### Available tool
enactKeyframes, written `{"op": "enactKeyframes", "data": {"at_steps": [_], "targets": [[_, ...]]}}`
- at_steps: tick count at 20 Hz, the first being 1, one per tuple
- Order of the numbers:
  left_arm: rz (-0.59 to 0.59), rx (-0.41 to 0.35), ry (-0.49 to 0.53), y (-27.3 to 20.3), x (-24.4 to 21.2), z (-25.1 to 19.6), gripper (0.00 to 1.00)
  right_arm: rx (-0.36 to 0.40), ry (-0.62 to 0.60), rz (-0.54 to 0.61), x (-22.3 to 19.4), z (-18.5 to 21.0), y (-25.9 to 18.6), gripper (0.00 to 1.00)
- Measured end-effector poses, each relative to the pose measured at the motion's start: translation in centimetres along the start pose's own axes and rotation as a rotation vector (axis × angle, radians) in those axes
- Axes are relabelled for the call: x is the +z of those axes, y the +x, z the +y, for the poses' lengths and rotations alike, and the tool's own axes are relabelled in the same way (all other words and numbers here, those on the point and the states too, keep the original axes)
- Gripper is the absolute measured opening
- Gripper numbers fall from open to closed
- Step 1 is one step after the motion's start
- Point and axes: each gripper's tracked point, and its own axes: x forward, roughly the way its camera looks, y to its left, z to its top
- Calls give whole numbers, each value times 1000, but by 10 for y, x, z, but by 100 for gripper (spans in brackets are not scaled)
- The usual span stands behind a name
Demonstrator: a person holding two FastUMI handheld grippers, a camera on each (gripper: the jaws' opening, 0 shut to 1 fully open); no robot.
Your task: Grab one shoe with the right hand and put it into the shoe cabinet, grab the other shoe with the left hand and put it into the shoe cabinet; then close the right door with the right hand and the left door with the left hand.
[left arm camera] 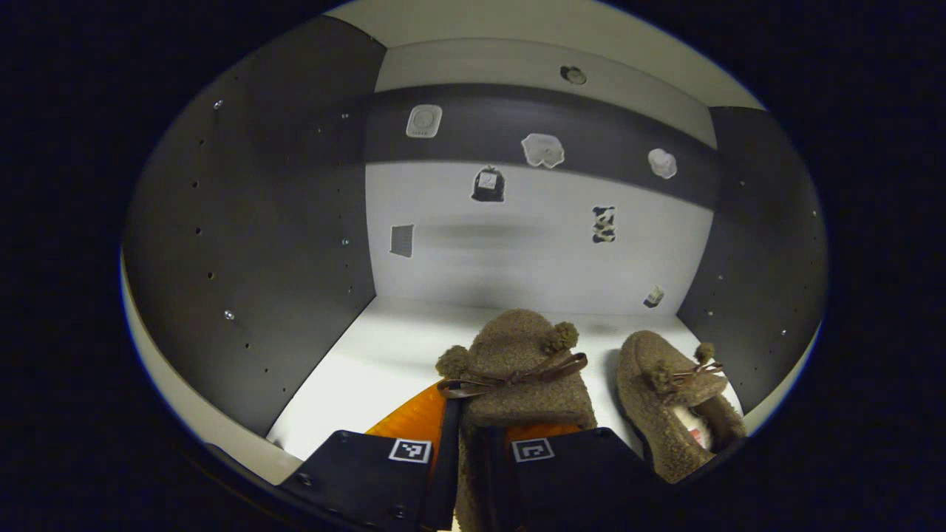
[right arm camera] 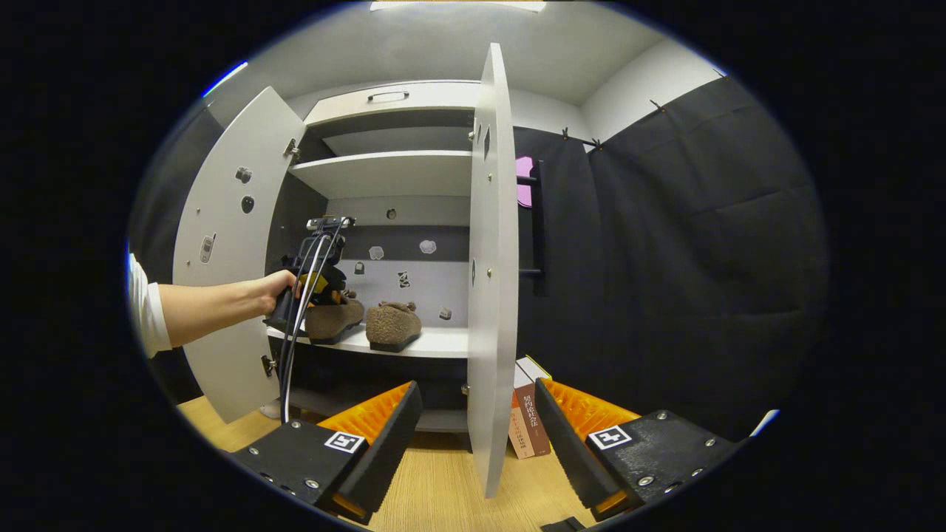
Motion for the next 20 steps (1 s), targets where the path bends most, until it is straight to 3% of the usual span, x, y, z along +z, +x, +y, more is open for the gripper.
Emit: {"op": "enactKeyframes", "data": {"at_steps": [3,4,6,13,20], "targets": [[16,-3,-18,4,-4,0,31,-3,21,10,-5,-1,4,94],[14,5,-10,4,-3,2,27,-3,24,12,-6,-2,6,94],[2,6,-13,2,-2,3,49,-2,28,10,-7,-1,10,94],[-71,-24,19,-21,3,15,95,20,22,13,-11,7,16,94],[-256,-96,35,-96,20,13,97,42,15,8,-11,13,18,94]]}}
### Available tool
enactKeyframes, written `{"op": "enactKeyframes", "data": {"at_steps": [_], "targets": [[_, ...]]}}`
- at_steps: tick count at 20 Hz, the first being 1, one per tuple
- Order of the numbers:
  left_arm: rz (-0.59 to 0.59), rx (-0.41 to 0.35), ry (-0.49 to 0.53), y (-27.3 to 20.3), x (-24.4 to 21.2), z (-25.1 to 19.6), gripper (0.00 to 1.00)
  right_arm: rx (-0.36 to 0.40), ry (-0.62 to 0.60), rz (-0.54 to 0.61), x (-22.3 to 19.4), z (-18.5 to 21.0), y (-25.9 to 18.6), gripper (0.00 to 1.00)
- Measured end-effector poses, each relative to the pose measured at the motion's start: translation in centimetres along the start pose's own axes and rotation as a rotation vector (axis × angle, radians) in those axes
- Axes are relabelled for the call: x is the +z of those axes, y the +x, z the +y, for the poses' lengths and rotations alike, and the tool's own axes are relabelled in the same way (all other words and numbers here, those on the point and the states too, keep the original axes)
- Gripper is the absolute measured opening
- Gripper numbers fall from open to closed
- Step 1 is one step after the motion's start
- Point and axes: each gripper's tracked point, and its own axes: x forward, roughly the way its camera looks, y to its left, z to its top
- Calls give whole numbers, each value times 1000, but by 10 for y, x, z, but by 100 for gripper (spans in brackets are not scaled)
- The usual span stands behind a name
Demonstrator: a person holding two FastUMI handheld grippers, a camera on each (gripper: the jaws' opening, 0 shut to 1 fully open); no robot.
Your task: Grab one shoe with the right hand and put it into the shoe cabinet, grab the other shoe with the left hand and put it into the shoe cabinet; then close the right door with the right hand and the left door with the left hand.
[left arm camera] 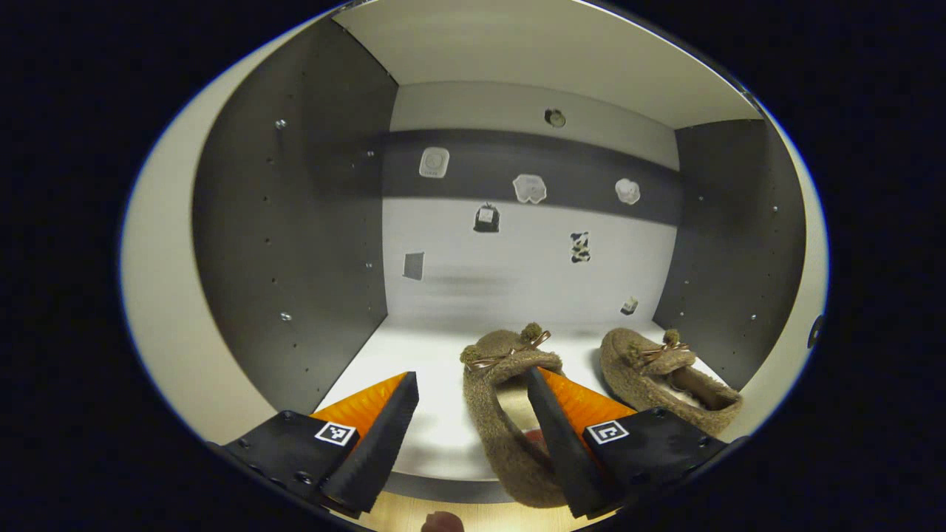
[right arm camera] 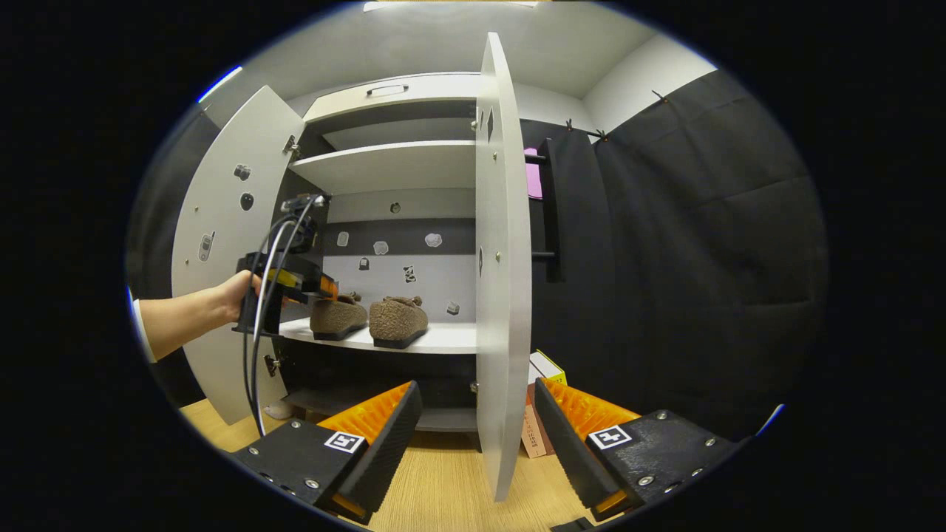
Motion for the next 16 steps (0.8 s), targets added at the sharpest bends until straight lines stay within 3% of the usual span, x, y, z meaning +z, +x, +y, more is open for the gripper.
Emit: {"op": "enactKeyframes", "data": {"at_steps": [3,9,11,12,13,16], "targets": [[-128,-47,-7,-48,27,-9,97,9,0,-6,2,3,1,94],[-239,-80,-5,-131,45,-12,96,43,-10,-37,15,13,0,94],[-256,-80,-19,-155,36,-11,94,59,0,-37,14,18,-2,94],[-260,-79,-23,-166,28,-11,99,65,4,-35,13,20,-3,94],[-266,-78,-21,-177,18,-11,94,72,7,-34,11,22,-4,94],[-257,-31,-15,-203,-23,1,94,92,15,-29,9,29,-5,98]]}}
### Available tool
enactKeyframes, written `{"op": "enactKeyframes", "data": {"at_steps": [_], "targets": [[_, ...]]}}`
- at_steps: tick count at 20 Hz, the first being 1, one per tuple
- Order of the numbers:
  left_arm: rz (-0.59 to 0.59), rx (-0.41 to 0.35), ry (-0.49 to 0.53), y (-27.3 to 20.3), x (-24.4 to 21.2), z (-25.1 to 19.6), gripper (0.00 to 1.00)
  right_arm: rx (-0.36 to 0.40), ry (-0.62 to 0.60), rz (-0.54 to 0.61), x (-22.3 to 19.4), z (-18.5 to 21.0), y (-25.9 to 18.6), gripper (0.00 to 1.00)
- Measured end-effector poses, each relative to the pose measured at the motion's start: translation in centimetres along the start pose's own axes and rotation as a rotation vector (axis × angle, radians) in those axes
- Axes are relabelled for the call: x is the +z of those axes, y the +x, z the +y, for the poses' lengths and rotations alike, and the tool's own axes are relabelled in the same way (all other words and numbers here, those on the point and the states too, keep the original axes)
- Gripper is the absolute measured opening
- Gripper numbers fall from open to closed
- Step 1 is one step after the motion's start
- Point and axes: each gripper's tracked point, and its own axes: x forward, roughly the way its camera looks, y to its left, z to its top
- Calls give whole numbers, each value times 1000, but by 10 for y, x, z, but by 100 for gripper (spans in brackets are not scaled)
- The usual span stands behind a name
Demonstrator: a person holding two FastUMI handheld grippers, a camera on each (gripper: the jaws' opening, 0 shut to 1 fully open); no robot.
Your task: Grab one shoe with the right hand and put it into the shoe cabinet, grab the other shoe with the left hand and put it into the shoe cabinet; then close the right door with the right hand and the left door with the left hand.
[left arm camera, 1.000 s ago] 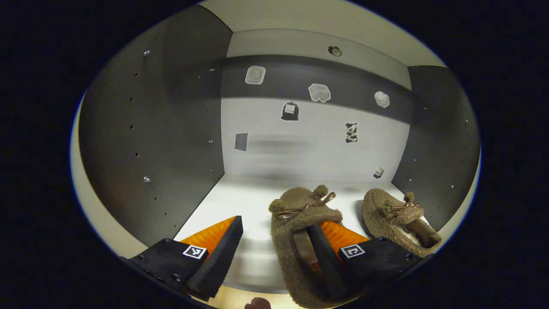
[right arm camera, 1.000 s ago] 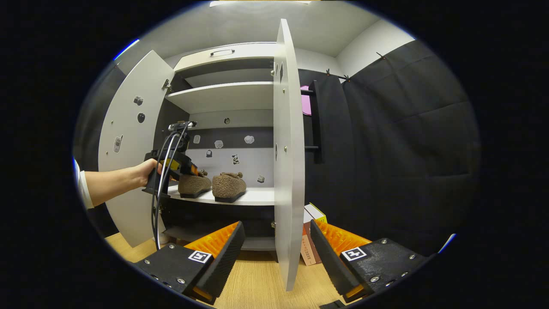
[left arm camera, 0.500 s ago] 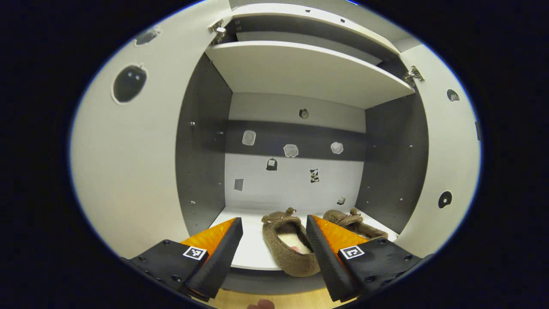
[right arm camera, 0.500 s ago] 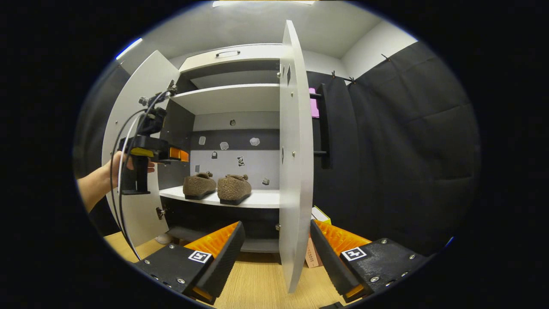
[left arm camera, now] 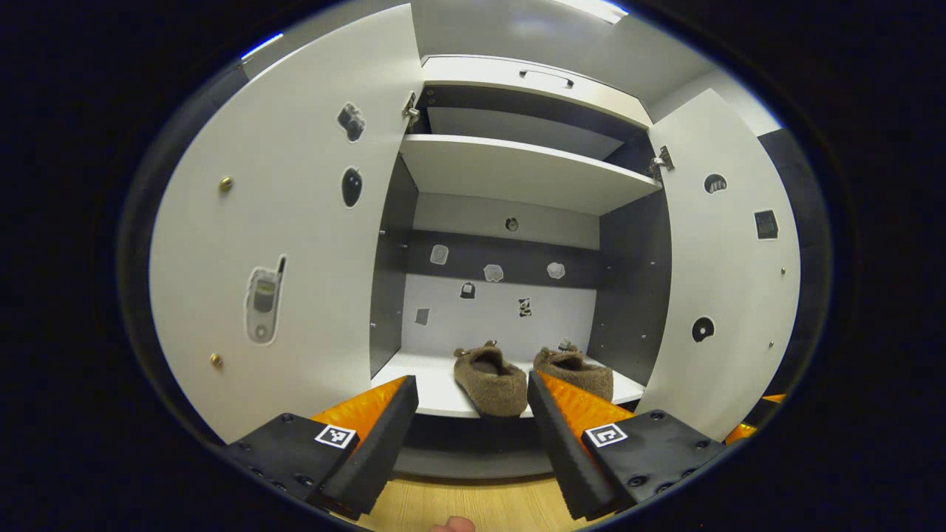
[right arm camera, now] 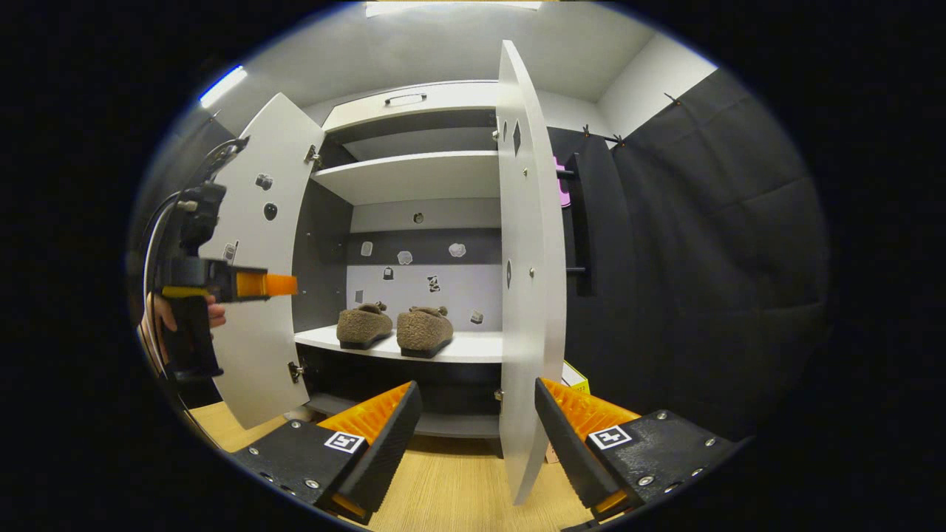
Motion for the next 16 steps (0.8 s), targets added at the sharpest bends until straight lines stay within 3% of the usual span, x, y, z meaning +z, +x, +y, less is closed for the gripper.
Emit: {"op": "enactKeyframes", "data": {"at_steps": [7,8,10,13,16], "targets": [[23,30,-62,-69,-62,3,97,39,25,6,-8,14,-4,94],[19,45,-58,-77,-68,6,97,39,27,10,-8,13,-6,98],[-1,70,-31,-86,-72,11,94,36,26,9,-4,9,-7,94],[-15,95,-4,-102,-77,15,97,12,37,-52,34,-14,-6,94],[0,82,-20,-113,-86,6,96,-72,2,-138,87,-66,0,94]]}}
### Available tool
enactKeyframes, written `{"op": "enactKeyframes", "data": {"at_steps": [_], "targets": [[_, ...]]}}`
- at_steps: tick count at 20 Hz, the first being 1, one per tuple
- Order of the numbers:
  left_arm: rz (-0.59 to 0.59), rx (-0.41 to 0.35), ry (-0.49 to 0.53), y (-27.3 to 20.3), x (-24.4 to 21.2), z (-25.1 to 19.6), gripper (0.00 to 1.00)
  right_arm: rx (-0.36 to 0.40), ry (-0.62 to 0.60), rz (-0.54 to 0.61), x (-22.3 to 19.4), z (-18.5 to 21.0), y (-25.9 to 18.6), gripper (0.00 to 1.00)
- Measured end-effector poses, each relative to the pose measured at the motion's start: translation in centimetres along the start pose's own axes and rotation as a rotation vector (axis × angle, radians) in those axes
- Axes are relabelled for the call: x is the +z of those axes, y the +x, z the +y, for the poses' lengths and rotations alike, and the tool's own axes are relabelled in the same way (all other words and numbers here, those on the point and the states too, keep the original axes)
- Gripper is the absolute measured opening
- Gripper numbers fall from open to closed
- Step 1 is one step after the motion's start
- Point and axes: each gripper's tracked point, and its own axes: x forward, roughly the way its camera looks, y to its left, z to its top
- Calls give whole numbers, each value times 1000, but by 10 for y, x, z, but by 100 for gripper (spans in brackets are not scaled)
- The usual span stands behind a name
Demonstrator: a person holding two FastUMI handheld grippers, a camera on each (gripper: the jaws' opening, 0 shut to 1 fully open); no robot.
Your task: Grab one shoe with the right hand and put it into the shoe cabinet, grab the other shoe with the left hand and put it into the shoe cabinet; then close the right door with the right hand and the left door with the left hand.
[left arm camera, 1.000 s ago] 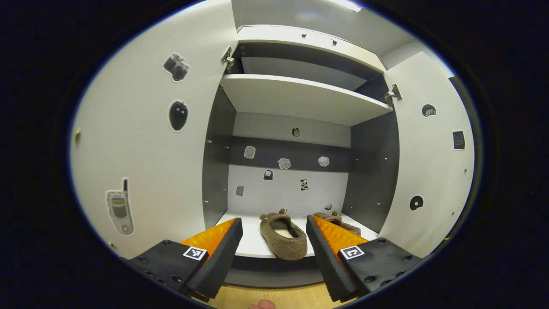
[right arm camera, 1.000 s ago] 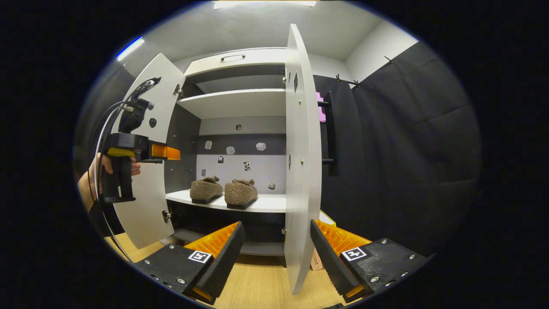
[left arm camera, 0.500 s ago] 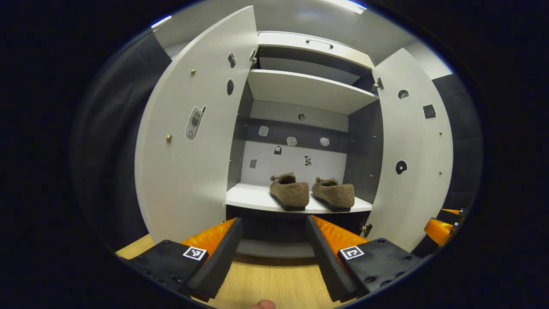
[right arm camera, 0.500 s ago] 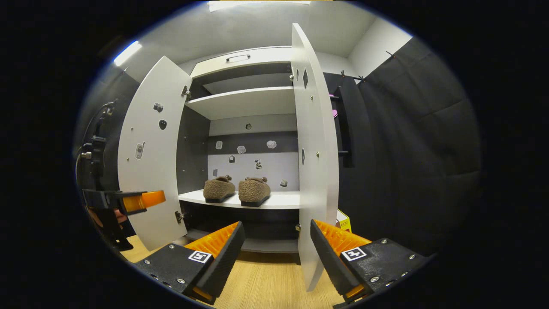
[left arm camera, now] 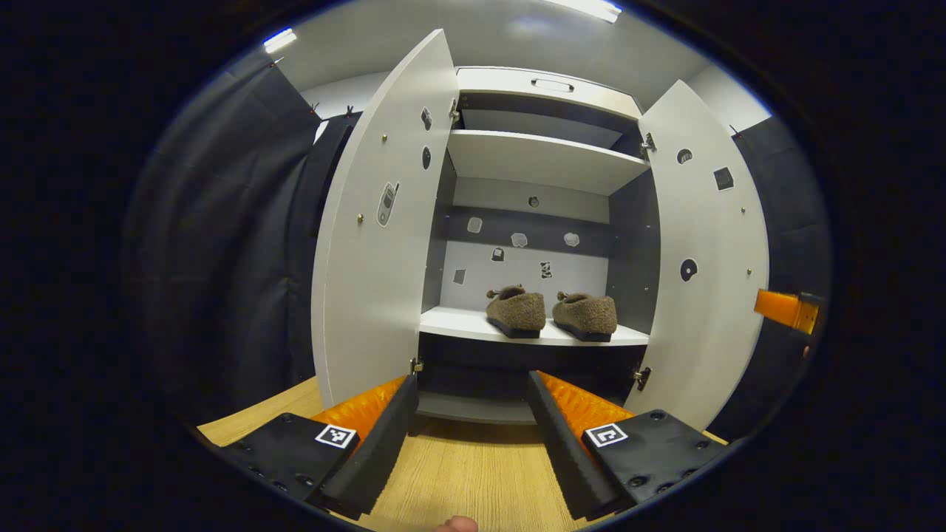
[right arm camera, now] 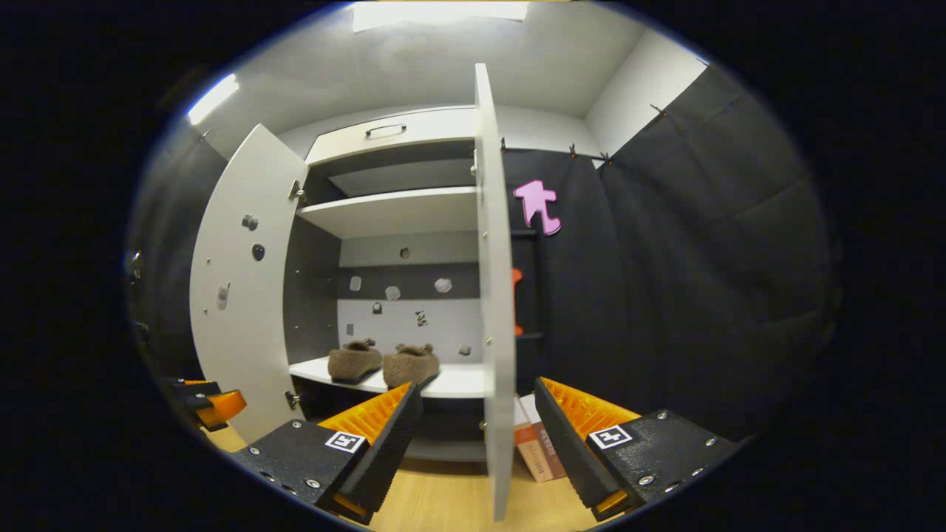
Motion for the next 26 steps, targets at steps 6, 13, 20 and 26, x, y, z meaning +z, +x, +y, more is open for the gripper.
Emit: {"op": "enactKeyframes", "data": {"at_steps": [6,13,20,26], "targets": [[2,-23,32,-5,-3,-11,97,-115,-15,-36,61,-84,30,94],[-12,-30,60,-5,0,-15,99,-153,-6,-2,62,-123,74,89],[3,-10,43,-3,-7,-8,97,-94,1,13,57,-101,77,91],[-2,-22,43,0,-5,-9,97,-46,-2,21,56,-75,76,88]]}}
